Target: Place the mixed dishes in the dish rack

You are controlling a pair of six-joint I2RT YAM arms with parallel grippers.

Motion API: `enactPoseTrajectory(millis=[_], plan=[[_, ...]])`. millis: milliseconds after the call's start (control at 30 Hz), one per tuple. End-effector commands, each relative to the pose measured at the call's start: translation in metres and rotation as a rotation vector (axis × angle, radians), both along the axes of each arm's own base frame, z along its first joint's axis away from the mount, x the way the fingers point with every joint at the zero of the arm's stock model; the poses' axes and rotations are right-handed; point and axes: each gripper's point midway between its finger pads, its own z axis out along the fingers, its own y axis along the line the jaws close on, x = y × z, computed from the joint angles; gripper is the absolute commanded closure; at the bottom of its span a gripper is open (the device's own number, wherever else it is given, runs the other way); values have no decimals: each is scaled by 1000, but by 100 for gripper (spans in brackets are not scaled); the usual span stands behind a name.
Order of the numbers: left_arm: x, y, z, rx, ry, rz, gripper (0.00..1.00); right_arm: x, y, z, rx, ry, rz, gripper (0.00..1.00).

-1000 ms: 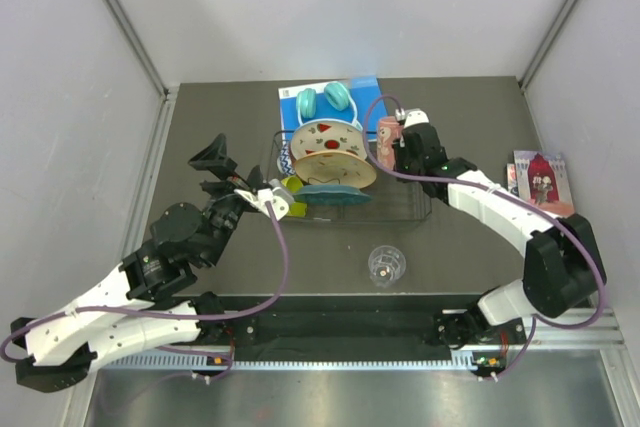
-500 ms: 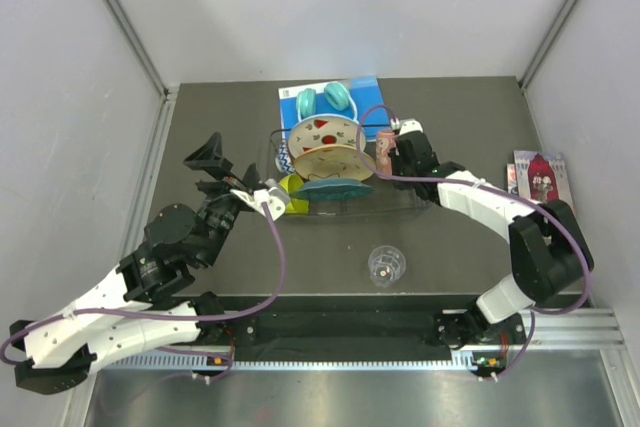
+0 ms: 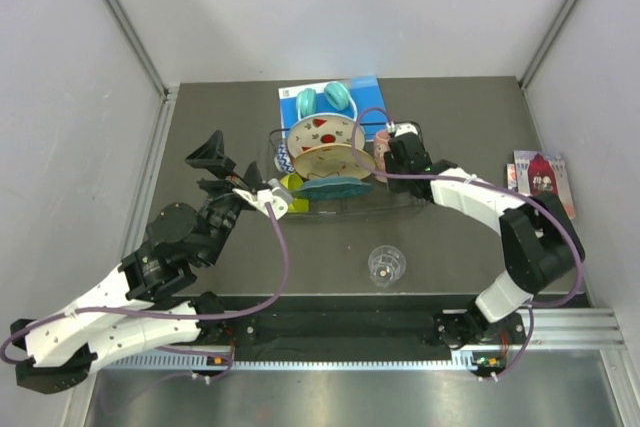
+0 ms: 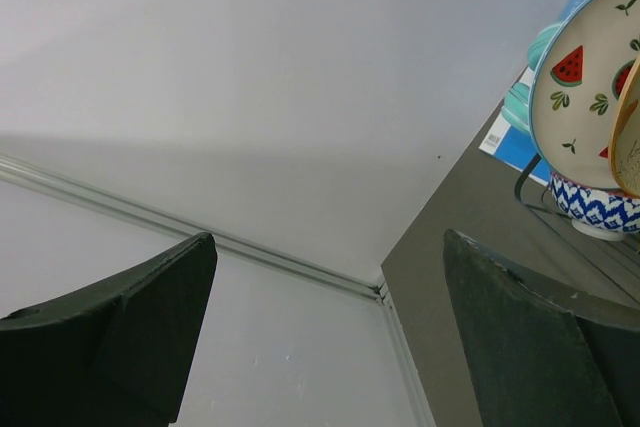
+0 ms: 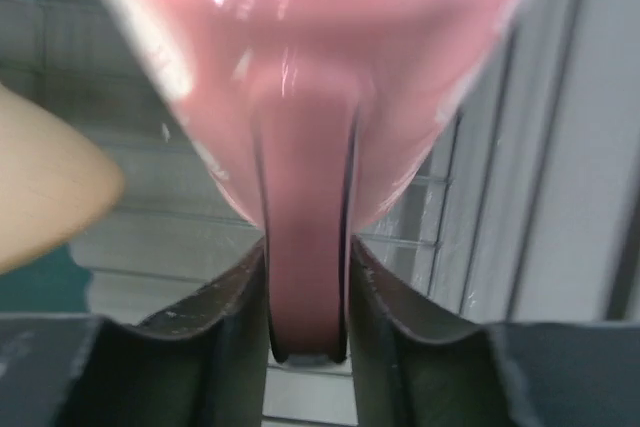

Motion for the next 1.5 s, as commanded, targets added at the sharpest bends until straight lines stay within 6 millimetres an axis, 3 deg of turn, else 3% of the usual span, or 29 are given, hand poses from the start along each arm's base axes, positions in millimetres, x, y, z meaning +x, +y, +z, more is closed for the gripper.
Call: enactPoseTrajectory(millis=[0, 100, 133, 233, 333, 533, 733, 833, 1200, 1467], plan=[[-1, 2, 21, -61, -56, -1, 1, -21, 0, -24, -24, 121, 2, 66], [0, 1, 24, -63, -66, -2, 1, -29, -3, -31, -41, 157, 8, 55], [0, 1, 24, -60, -67, -2, 1, -30, -2, -30, -39, 162, 13, 45], [-1, 1, 25, -62, -68, -2, 1, -34, -3, -26, -38, 164, 18, 36], [-1, 1, 24, -56, -69, -4, 1, -34, -2, -15, -24, 146, 19, 33], [-1, 1, 23, -49, -69, -1, 1, -36, 3, 31, 34, 72, 32, 29], [0, 0, 21, -37, -69, -3, 1, -39, 5, 101, 123, -56, 35, 28], [1, -2, 20, -36, -73, -4, 1, -32, 0, 127, 130, -124, -2, 35], [0, 1, 25, -29, -82, 2, 2, 6, 12, 120, 96, -121, -58, 33], [0, 2, 24, -23, -88, 4, 2, 23, 6, 113, 67, -124, -128, 34]])
